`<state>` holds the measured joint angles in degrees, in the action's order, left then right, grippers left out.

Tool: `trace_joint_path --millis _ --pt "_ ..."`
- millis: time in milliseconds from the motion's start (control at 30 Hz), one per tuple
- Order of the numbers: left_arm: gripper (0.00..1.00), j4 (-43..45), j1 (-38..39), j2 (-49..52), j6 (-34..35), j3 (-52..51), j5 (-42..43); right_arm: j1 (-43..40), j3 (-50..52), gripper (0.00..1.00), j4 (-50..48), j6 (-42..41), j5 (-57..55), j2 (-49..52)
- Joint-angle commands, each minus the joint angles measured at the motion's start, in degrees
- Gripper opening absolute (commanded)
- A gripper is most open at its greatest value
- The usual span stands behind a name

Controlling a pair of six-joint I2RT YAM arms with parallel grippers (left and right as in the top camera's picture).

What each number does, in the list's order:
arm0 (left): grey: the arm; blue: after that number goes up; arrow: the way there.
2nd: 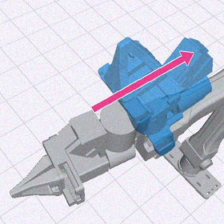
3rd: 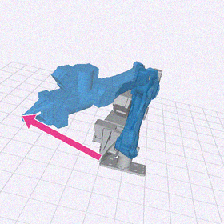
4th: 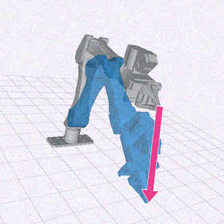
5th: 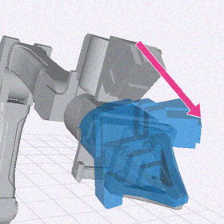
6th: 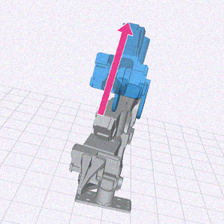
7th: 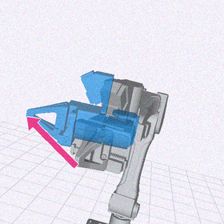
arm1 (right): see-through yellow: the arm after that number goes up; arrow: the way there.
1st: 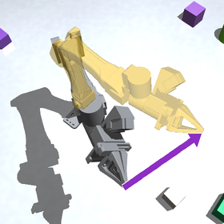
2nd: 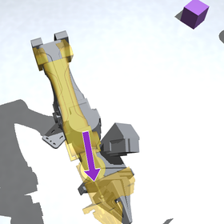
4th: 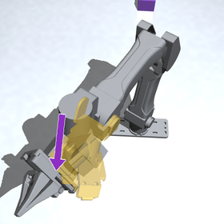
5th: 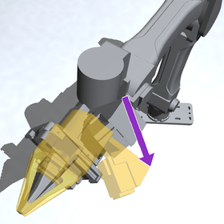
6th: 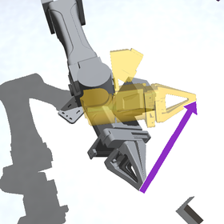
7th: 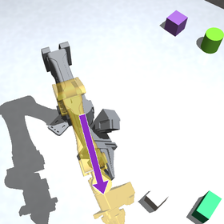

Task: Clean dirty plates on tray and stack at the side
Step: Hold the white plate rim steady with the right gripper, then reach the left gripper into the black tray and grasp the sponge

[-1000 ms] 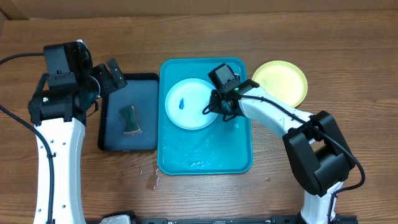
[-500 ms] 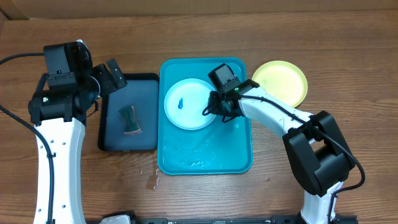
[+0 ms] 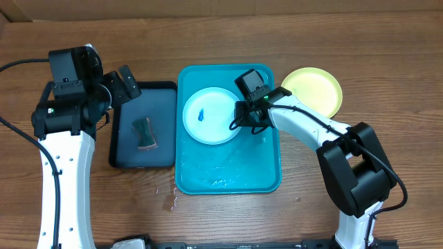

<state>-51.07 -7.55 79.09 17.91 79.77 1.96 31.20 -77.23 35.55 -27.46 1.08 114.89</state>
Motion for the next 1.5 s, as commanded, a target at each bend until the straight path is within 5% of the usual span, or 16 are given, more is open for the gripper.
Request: trace_joint_path --millis 0,333,433,500,633,1467 --pt "1.0 0.11 0.09 0.31 0.55 0.2 0.66 -0.15 -0.83 0.32 -0.26 0.96 -1.01 0.33" --pt "0.99 -5.18 0.09 0.31 0.22 0.07 4.52 -0.15 -0.2 0.15 -0.57 0.94 -1.03 0.33" --pt "0.73 -9.25 0.09 0.31 -0.11 -1.38 4.44 -0.15 -0.17 0.11 -0.61 0.96 -1.03 0.33" --pt "0.46 -10.54 0.09 0.31 -0.13 -3.23 3.48 -0.15 -0.17 0.08 -0.61 0.94 -1.03 0.33" --pt "0.26 -9.6 0.07 0.31 -0.07 -8.46 -2.32 -0.15 -0.07 0.08 -0.76 0.96 -1.03 0.33" --pt "0.28 3.45 0.09 19.21 0.07 -15.23 0.63 -0.15 -0.02 0.14 -0.96 0.92 -1.42 0.33"
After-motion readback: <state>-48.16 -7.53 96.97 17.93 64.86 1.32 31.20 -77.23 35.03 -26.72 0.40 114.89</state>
